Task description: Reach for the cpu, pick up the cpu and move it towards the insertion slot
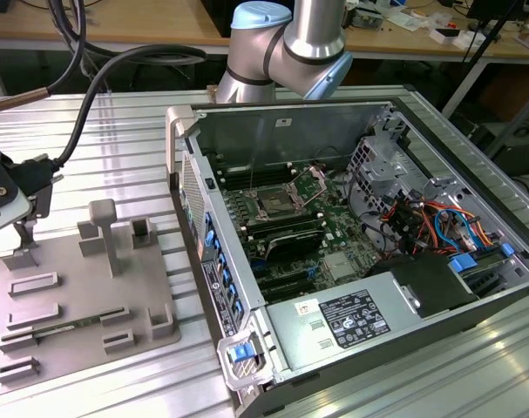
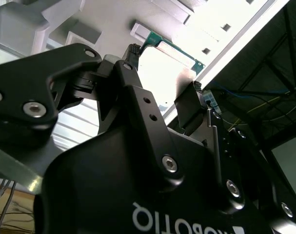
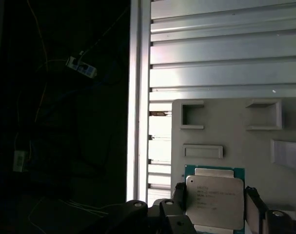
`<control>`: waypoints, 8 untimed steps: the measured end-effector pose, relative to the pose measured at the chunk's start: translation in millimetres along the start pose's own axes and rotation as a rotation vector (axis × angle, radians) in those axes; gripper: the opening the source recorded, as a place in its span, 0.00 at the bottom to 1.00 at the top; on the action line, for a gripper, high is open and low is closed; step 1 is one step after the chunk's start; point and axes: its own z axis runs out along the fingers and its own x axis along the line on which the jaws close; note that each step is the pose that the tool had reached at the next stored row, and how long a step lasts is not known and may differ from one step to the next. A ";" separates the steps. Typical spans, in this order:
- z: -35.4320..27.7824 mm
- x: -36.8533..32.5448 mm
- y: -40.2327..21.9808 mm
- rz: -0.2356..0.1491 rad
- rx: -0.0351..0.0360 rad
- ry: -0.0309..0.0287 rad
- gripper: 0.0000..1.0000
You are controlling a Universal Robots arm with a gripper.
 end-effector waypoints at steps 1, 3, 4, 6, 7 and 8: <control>-0.4 0.0 0.0 0.000 0.0000 0.0000 0.55; -1.0 0.0 0.1 0.000 -0.0001 -0.0001 0.55; -1.1 0.0 0.1 0.000 -0.0001 -0.0002 0.55; -2.2 0.0 0.1 0.000 -0.0001 0.0000 0.55; -2.2 0.0 0.1 0.000 -0.0001 0.0000 0.55; -2.2 0.0 0.2 0.000 -0.0001 0.0000 0.55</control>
